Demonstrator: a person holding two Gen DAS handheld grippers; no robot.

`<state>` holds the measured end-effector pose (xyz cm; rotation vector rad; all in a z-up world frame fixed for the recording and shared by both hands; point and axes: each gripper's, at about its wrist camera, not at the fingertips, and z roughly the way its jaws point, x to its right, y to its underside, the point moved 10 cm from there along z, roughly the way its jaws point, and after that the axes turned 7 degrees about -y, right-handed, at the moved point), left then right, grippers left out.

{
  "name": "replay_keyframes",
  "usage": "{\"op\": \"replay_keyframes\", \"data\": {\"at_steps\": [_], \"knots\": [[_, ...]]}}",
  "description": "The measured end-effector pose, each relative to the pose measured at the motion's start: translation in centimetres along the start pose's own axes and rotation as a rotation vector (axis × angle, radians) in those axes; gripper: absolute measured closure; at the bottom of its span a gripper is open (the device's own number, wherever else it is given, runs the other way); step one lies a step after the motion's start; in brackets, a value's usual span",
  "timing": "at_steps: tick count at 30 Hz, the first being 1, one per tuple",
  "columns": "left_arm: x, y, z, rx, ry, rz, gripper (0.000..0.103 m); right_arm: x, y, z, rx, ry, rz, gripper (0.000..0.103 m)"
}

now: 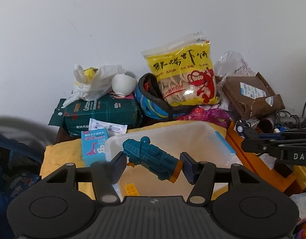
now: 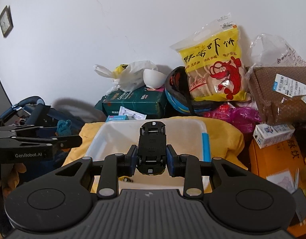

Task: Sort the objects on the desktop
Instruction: 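Carry both items over the white bin and open both tools to release, then grasp the brown wooden cube with the right tool while the left tool grasps the green toy wagon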

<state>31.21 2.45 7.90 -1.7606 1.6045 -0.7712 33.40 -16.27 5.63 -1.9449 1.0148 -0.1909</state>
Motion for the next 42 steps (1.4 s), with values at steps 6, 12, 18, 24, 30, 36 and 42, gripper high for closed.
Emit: {"op": "replay_keyframes", "data": {"at_steps": [6, 12, 18, 24, 30, 36, 42], "knots": [[0.0, -0.6, 2.2, -0.037, -0.013, 0.007, 0.041, 0.7, 0.0, 2.8, -0.066, 0.029, -0.009, 0.070], [-0.3, -1.1, 3.7, -0.059, -0.026, -0.003, 0.041, 1.6, -0.4, 4.6, -0.097, 0.053, -0.021, 0.070], [-1.1, -1.3, 4.9, -0.067, -0.115, 0.009, 0.024, 2.4, -1.5, 5.0, -0.067, 0.080, -0.025, 0.037], [-1.8, -0.2, 4.6, -0.064, -0.106, 0.010, 0.024, 2.8, -0.7, 4.6, -0.063, 0.074, -0.012, 0.037], [-1.4, 3.5, 0.5, 0.013, -0.023, 0.031, 0.024, 0.7, 3.4, 1.5, -0.035, 0.024, -0.027, 0.037], [-1.6, 11.8, -4.3, 0.043, -0.003, 0.033, 0.024, -4.4, 13.7, -2.1, -0.072, -0.016, -0.157, 0.036], [-0.8, 22.7, -8.5, -0.013, -0.022, 0.041, 0.024, -8.5, 25.1, -5.0, -0.139, -0.037, -0.237, 0.036]]}}
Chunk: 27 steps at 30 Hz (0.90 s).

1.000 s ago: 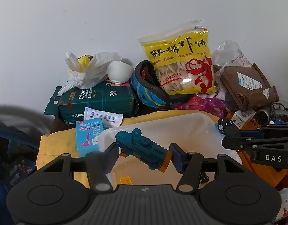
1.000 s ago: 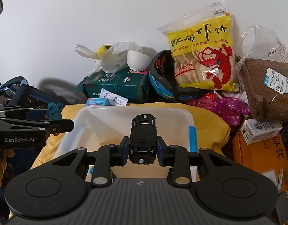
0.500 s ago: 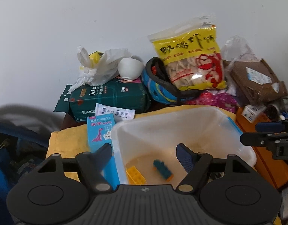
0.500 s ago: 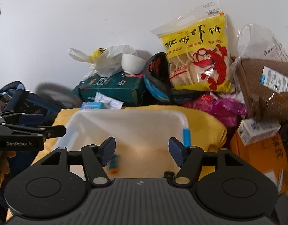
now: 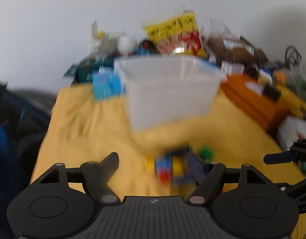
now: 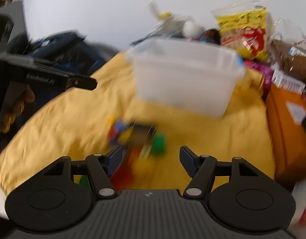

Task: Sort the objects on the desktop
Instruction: 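Grasp the brown wooden cube with the right tool while the left tool grasps the green toy wagon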

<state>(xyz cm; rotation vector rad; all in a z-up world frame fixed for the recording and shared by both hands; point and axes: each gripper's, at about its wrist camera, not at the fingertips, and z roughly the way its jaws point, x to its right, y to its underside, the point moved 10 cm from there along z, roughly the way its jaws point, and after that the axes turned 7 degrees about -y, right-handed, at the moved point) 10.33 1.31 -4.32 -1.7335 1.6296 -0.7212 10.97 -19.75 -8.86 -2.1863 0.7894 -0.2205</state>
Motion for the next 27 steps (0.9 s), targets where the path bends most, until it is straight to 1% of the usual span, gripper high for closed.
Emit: {"op": "replay_keyframes", "data": {"at_steps": [1, 2, 4, 6, 9, 10, 11, 12, 13, 15, 16, 18, 20, 23, 27], "knots": [[0.3, 1.6, -0.3, -0.019, 0.002, -0.005, 0.024, -0.7, 1.2, 0.0, -0.011, -0.003, -0.006, 0.036], [0.8, 3.3, -0.6, -0.043, 0.012, -0.002, 0.024, -1.5, 2.6, 0.0, -0.027, -0.006, -0.006, 0.038], [1.8, 5.8, -0.7, -0.079, 0.018, 0.023, 0.024, -2.3, 4.0, 0.1, -0.057, -0.014, 0.023, 0.040], [2.7, 7.1, -0.6, -0.091, 0.026, 0.053, 0.024, -3.1, 4.9, 0.4, -0.071, -0.024, 0.018, 0.042], [4.2, 7.8, -0.1, -0.093, 0.041, 0.093, 0.024, -4.1, 5.5, 1.3, -0.082, -0.037, 0.002, 0.044], [4.5, 7.9, 0.1, -0.100, 0.047, 0.102, 0.025, -4.4, 5.7, 1.6, -0.084, -0.036, -0.005, 0.051], [4.9, 8.1, 0.2, -0.099, 0.053, 0.108, 0.025, -4.5, 5.7, 2.1, -0.090, -0.021, -0.021, 0.065], [5.3, 8.2, 0.4, -0.102, 0.058, 0.117, 0.025, -4.4, 5.6, 2.5, -0.103, -0.024, -0.024, 0.069], [5.8, 8.3, 0.6, -0.106, 0.065, 0.130, 0.025, -4.2, 5.7, 2.6, -0.105, -0.028, -0.014, 0.071], [6.3, 8.8, 0.7, -0.101, 0.067, 0.154, 0.025, -3.6, 5.5, 2.5, -0.088, -0.013, 0.022, 0.071], [6.4, 8.8, 1.2, -0.105, 0.054, 0.162, 0.025, -3.3, 5.5, 2.3, -0.082, -0.003, 0.027, 0.071], [6.5, 9.0, 1.6, -0.114, 0.044, 0.144, 0.025, -2.4, 5.6, 1.9, -0.077, 0.027, 0.032, 0.071], [6.8, 8.2, 1.7, -0.089, 0.048, 0.131, 0.025, -1.3, 5.9, 1.7, -0.085, 0.043, 0.048, 0.071], [7.6, 7.3, 1.4, -0.049, 0.065, 0.153, 0.025, -0.2, 6.4, 1.2, -0.091, 0.061, 0.067, 0.071], [8.2, 7.5, 1.6, -0.029, 0.103, 0.185, 0.028, 0.8, 6.8, 0.8, -0.092, 0.077, 0.102, 0.071]]}}
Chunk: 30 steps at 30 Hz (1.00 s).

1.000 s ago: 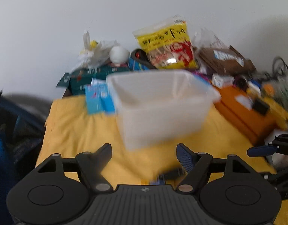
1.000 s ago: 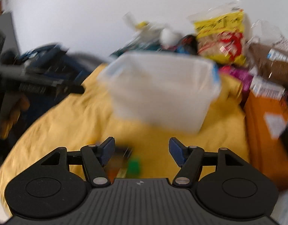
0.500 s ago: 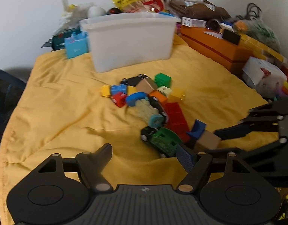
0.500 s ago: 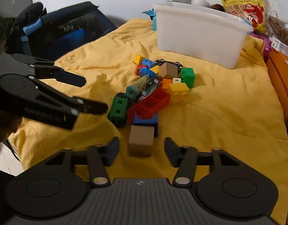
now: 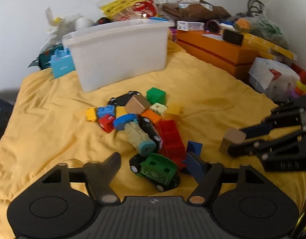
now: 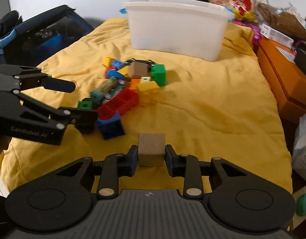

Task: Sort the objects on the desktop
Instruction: 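Grasp the brown wooden cube with the right tool while the left tool grasps the green toy wagon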

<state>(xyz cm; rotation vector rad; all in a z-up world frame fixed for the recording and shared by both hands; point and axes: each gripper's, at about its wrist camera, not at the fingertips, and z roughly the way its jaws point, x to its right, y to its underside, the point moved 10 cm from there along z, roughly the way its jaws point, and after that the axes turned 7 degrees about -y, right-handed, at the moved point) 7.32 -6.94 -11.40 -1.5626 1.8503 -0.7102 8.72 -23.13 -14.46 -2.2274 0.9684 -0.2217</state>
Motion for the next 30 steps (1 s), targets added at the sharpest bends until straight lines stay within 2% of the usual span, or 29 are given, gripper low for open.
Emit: {"op": "replay_keyframes", "data": {"at_steps": [1, 3, 5, 6, 8, 11, 18, 19, 21, 30], "knots": [[-0.1, 0.0, 0.0, 0.003, 0.001, 0.000, 0.028, 0.1, 0.0, 0.0, 0.001, 0.001, 0.004, 0.071], [-0.3, -0.1, 0.1, 0.004, 0.008, -0.008, 0.036, 0.2, -0.1, 0.0, 0.003, 0.000, 0.010, 0.071], [-0.5, -0.2, 0.0, -0.001, 0.014, -0.016, 0.051, 0.3, -0.3, 0.1, 0.007, -0.004, 0.008, 0.071], [-0.6, -0.4, -0.2, 0.005, 0.011, -0.020, 0.052, 0.2, -0.4, 0.1, 0.009, -0.005, 0.009, 0.071], [-0.9, -0.5, -0.6, 0.015, 0.006, -0.030, 0.052, 0.1, -0.5, 0.1, 0.009, -0.012, 0.011, 0.070], [-0.9, 0.1, -0.2, -0.019, 0.014, -0.044, 0.047, 0.0, -0.5, 0.2, 0.010, -0.017, 0.011, 0.070], [0.0, 0.6, 0.4, -0.027, 0.032, 0.009, 0.048, -0.2, -0.6, 0.4, 0.004, -0.020, 0.009, 0.070], [0.0, 0.9, 0.7, -0.042, 0.029, 0.015, 0.048, -0.2, -0.6, 0.4, 0.004, -0.019, 0.009, 0.070], [-0.4, 1.0, 0.8, -0.043, 0.031, -0.014, 0.056, -0.1, -0.7, 0.4, 0.005, -0.020, 0.013, 0.070], [-2.4, 0.0, -0.6, -0.016, 0.011, -0.087, 0.057, 0.5, -1.2, -0.3, 0.038, -0.011, 0.024, 0.070]]}}
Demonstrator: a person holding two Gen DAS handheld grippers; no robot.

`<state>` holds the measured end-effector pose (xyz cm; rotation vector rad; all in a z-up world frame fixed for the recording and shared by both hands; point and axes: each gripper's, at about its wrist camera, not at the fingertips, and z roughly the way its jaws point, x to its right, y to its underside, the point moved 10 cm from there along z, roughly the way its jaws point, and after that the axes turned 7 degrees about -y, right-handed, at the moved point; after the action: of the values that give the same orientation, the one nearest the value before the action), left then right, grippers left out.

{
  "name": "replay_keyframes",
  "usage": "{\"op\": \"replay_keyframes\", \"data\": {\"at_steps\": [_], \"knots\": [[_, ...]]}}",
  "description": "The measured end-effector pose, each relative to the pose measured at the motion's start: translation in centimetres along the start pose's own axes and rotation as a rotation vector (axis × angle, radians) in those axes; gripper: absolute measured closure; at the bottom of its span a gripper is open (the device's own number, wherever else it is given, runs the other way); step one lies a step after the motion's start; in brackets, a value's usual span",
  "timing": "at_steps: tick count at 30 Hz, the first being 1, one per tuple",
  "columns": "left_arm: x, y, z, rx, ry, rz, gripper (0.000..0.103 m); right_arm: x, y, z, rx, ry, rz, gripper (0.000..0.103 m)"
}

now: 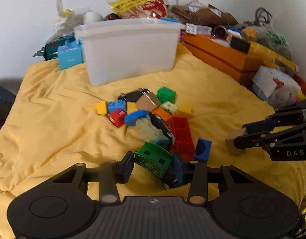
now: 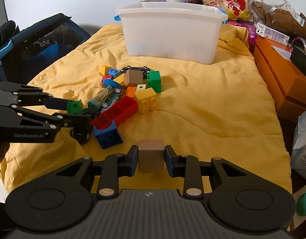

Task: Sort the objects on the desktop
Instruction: 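Grasp the brown wooden cube with the right tool while the left tool grasps the green toy wagon, then carry both items over the white bin and open both tools to release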

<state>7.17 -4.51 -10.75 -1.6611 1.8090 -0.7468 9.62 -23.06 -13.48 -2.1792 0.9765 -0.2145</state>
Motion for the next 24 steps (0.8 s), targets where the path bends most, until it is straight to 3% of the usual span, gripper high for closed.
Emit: {"op": "replay_keyframes", "data": {"at_steps": [8, 12, 13, 14, 15, 21, 22, 23, 24], "knots": [[-4.0, -5.0, -2.0, 0.074, -0.067, -0.092, 0.057, 1.3, -4.4, -2.2, 0.120, 0.016, 0.024, 0.071], [-5.2, -6.8, -2.2, 0.109, -0.081, -0.107, 0.057, 1.7, -5.7, -1.8, 0.109, 0.021, -0.001, 0.070], [-5.4, -7.0, -2.1, 0.112, -0.086, -0.107, 0.057, 1.9, -5.2, -1.4, 0.090, 0.026, 0.000, 0.066], [-5.5, -7.0, -2.0, 0.110, -0.090, -0.109, 0.057, 2.0, -4.5, -0.7, 0.050, 0.028, 0.004, 0.049], [-5.6, -6.8, -1.9, 0.104, -0.095, -0.116, 0.057, 2.0, -3.5, 0.0, 0.002, 0.016, 0.015, 0.041], [-5.3, -5.5, -1.7, 0.074, -0.086, -0.101, 0.057, 0.5, -0.2, 1.6, -0.039, -0.016, -0.004, 0.046], [-5.2, -5.3, -1.7, 0.070, -0.085, -0.099, 0.057, 0.5, 0.0, 2.0, -0.050, -0.022, -0.001, 0.062], [-5.2, -5.3, -1.6, 0.068, -0.084, -0.100, 0.057, 0.5, 0.2, 2.3, -0.060, -0.024, -0.002, 0.070], [-5.1, -5.3, -1.7, 0.067, -0.082, -0.100, 0.057, 0.5, 0.3, 2.5, -0.064, -0.017, -0.005, 0.070]]}}
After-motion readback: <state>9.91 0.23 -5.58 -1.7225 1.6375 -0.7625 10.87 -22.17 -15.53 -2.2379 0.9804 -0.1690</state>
